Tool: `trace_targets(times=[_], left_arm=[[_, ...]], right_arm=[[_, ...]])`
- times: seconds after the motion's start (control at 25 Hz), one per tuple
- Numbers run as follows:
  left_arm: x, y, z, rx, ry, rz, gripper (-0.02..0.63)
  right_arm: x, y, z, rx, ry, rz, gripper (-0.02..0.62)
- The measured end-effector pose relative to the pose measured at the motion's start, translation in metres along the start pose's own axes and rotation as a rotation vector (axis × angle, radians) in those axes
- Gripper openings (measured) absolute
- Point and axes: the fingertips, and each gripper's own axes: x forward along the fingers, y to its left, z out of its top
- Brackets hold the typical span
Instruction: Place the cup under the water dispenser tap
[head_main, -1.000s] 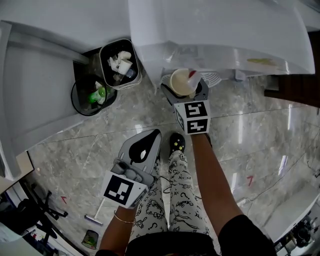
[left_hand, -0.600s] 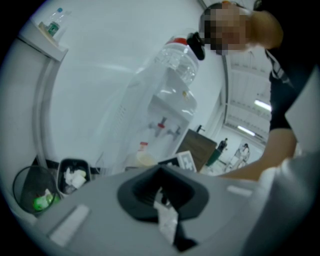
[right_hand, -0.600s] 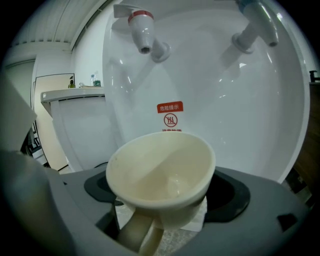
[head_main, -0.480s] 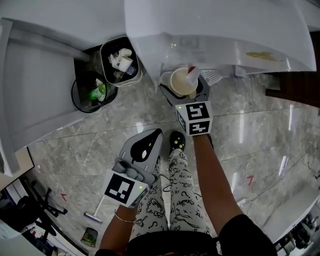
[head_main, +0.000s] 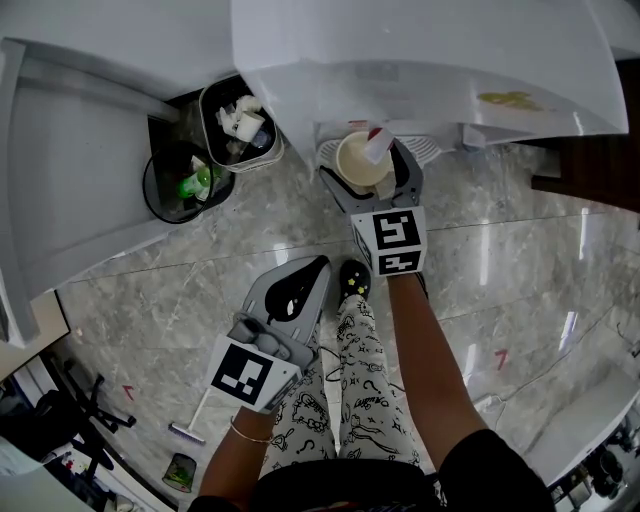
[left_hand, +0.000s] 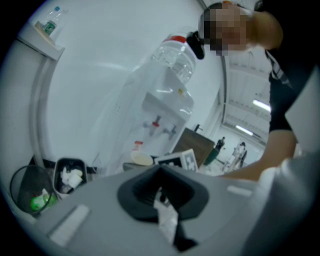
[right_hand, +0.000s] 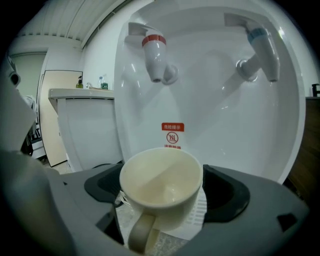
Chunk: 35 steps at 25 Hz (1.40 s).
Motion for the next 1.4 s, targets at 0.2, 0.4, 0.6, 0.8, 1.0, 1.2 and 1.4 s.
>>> trace_targets(times=[0.2,0.4,0.6,0.8,1.0,1.2,1.4], left_arm=[[0.0,-0.009,0.004,0.032,0.006,0.001,-0.012],[-0.023,0.001,0.025,0.065,-0.019,0.064,-0.012],[-0.06,-0.012,0.091,0.073,-0.076,0.108,-0.012],[-0.082,-0.061,0.184,0.181,-0.137,0.044,-0.012],[-0.093,-0.118,0.24,0.253,-0.175,0.009,-0.012],[-0.093,-0.169,0.258,0.292,-0.178,-0.108,-0.012],[-0.093,-0.177,0.256,0.32,-0.159,-0.122,-0.012]], right_arm=[[-0.036,0.001,0.038,-0.058,-0.173,-0.059,0.46],[-0.105,0.006,0.057,0.056,-0.19,-0.114,0.459],[-0.193,0.038,0.11,0.076,-0.159,-0.022,0.416],[-0.259,0.038,0.19,0.138,-0.209,0.032,0.023],[-0.309,0.032,0.245,0.174,-0.212,-0.017,0.023],[-0.344,0.034,0.283,0.211,-0.279,-0.014,0.014],[-0.356,0.028,0.286,0.23,-0.279,-0.006,0.014]])
